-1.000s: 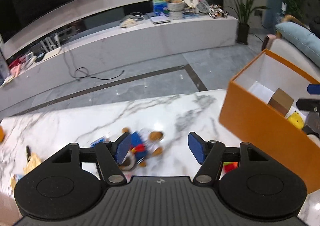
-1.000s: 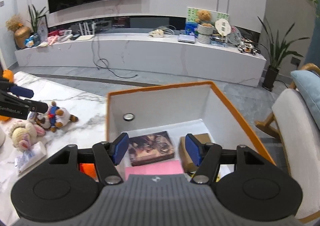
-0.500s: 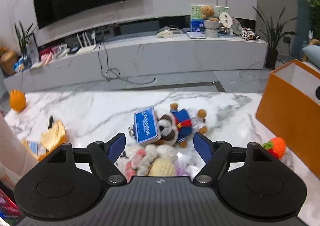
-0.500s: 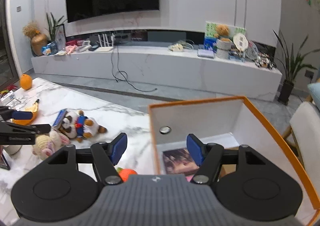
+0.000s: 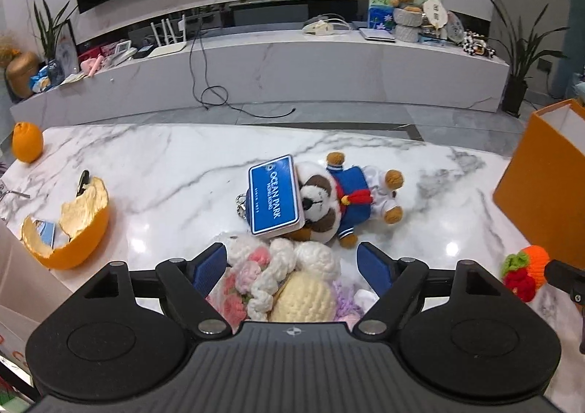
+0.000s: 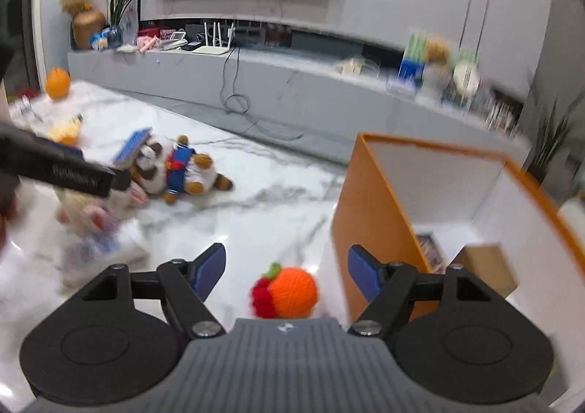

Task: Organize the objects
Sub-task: 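Grasp the crocheted bunny with the left tool while the right tool grasps the crocheted orange, then lift the bunny with the left tool while the right tool lifts the crocheted orange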

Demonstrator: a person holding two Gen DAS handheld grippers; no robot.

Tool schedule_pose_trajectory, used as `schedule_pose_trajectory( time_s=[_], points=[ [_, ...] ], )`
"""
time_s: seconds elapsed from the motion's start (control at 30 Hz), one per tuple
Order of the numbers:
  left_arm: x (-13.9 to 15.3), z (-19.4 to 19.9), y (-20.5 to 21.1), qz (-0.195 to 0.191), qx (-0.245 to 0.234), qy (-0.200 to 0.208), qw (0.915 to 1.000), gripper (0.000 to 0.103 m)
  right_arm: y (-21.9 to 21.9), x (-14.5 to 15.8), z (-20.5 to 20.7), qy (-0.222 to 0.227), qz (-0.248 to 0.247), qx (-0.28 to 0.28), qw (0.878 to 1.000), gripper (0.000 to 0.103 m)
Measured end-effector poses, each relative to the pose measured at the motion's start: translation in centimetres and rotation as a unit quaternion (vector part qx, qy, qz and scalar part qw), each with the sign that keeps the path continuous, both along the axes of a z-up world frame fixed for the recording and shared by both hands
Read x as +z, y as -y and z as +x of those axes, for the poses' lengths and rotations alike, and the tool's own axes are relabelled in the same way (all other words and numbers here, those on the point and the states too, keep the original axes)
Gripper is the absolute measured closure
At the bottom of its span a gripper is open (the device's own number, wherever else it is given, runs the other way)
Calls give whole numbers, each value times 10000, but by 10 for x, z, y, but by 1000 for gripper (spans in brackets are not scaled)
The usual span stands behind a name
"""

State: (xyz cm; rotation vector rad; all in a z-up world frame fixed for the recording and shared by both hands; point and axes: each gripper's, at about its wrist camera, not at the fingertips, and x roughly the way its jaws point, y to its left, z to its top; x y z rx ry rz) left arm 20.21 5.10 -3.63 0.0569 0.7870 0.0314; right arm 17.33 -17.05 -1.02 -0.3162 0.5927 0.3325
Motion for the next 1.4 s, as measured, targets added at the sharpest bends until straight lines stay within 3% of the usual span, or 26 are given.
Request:
schedule_pose_trajectory(
  time_s=[0.17,0.27,0.5,0.6,0.67,0.7,0.77,0.87,1.0,1.1,1.27,1.4],
  points=[
    [-7,1,-2,119,47,-74,9999,9,-7,-9,-2,329,-211,217,9990,28],
    [-5,3,-8,-130,146,-161,9997,9,-16,-14,-1,361,-289,438,9980,29],
    [-12,5,-13,-112,185,-595,9980,10,-30,-42,4,195,-689,301,9970,36],
    [-13,3,-17,-306,147,-631,9974,11,-31,-53,9,38,-927,186,9955,36],
    [-12,1,-19,-437,133,-640,9969,13,-29,-58,11,-9,-947,102,9955,40],
    [-12,1,-19,-455,124,-649,9968,14,-27,-58,12,-31,-952,59,9954,47],
    [-11,-1,-19,-467,62,-689,9965,17,-23,-56,15,-140,-845,29,9963,47],
    [-7,-8,-18,-570,-81,-802,9951,25,-17,-50,17,-408,-585,23,9975,48],
    [-7,-27,-14,-739,-466,-988,9913,26,-16,-45,8,-748,-508,275,9955,48],
    [-6,-44,-3,-648,-856,-1111,9880,26,-17,-41,-2,-1041,-436,508,9923,48],
    [-4,-72,21,-495,-1660,-1352,9756,26,-18,-34,-15,-1557,-327,851,9836,48],
    [-6,-79,33,-328,-1727,-1347,9752,20,-18,-35,-22,-1667,-487,944,9803,47]
  ],
)
